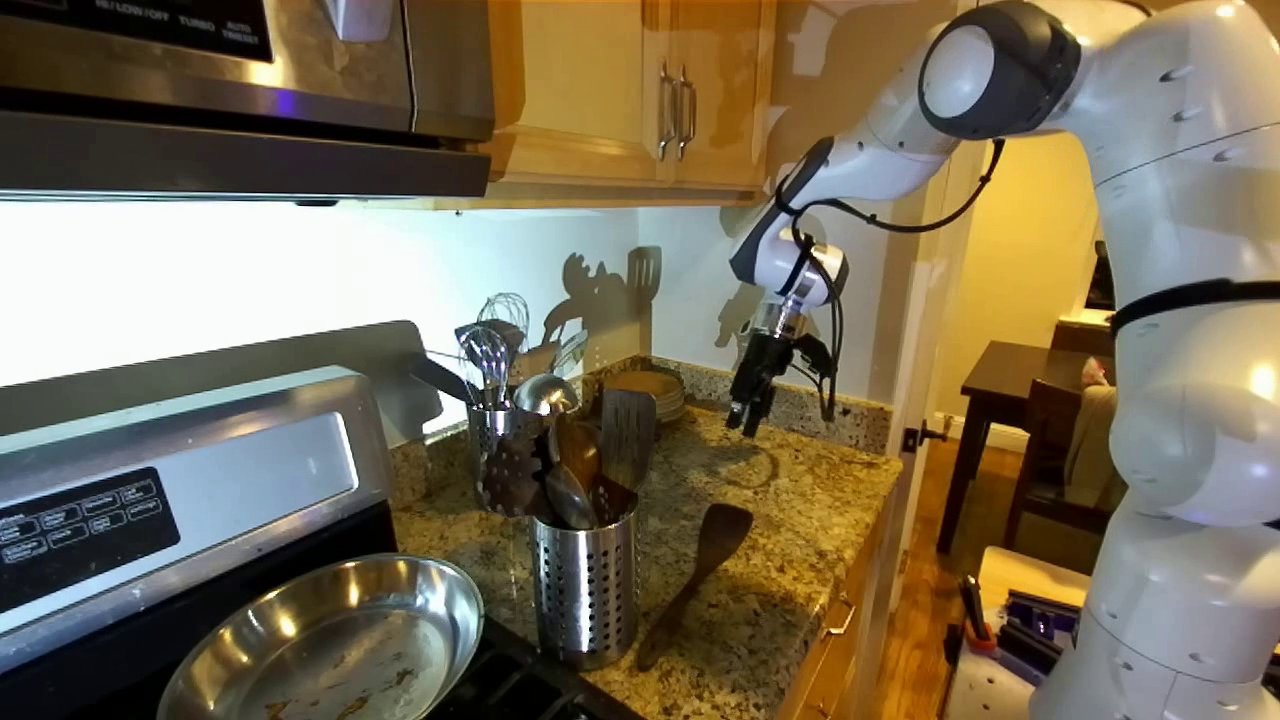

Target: Remove the spatula from the rack and put it on the counter

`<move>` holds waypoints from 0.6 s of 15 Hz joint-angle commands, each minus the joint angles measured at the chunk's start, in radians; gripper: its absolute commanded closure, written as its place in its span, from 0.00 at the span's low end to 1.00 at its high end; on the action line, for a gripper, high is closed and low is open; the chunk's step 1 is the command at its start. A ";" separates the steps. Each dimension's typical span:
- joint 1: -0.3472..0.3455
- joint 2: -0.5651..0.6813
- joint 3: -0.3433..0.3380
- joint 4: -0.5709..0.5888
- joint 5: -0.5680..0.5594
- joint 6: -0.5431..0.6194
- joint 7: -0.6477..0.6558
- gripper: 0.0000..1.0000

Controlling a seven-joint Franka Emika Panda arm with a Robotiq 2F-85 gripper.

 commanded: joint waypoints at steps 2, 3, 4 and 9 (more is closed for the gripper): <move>0.026 -0.221 -0.003 -0.195 -0.075 0.190 0.022 0.00; 0.035 -0.266 -0.004 -0.235 -0.103 0.228 0.040 0.00; 0.041 -0.302 -0.004 -0.266 -0.131 0.252 0.054 0.00; 0.075 -0.461 -0.001 -0.400 -0.236 0.358 0.108 0.00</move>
